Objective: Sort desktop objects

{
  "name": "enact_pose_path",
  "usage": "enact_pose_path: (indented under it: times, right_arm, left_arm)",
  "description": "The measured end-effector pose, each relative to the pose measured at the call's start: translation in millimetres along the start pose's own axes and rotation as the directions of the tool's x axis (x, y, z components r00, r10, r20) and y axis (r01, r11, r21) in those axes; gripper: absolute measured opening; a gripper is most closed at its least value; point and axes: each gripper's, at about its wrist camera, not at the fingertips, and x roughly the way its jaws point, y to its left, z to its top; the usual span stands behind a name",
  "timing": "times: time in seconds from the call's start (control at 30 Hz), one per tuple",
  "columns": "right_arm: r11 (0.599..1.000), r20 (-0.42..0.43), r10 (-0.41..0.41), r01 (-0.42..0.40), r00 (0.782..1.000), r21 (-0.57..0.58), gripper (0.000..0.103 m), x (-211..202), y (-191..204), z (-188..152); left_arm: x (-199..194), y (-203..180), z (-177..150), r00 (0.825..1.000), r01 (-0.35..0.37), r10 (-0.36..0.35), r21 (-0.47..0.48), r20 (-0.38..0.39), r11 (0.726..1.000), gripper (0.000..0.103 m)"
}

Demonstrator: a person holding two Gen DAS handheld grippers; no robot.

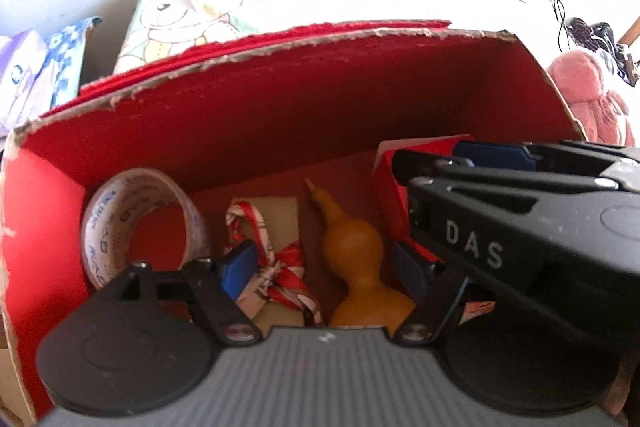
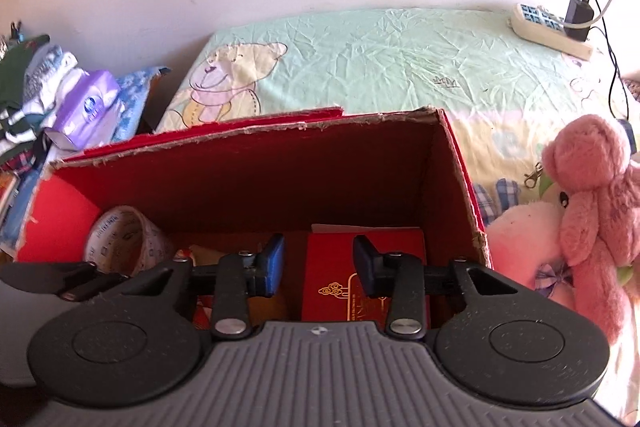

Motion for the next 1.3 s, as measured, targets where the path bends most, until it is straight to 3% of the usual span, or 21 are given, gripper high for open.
enact_pose_path:
  times: [0.67, 1.3]
  right_arm:
    - [0.997, -0.074, 0.068, -0.066, 0.995, 0.035, 0.04, 9.9, -9.1, 5.5]
    - [1.0, -0.083, 0.03, -0.031, 0.996, -0.007, 0.04, 13.2, -1.8, 7.2]
  left_arm:
    - [1.5, -1.7, 0.2, 0.983, -0.183, 0.184, -0.035, 0.014, 0.982, 0.068]
    - [3.5, 1.5, 3.3, 0.972, -0.234, 0.235, -0.061, -0.001, 0.97, 0.064]
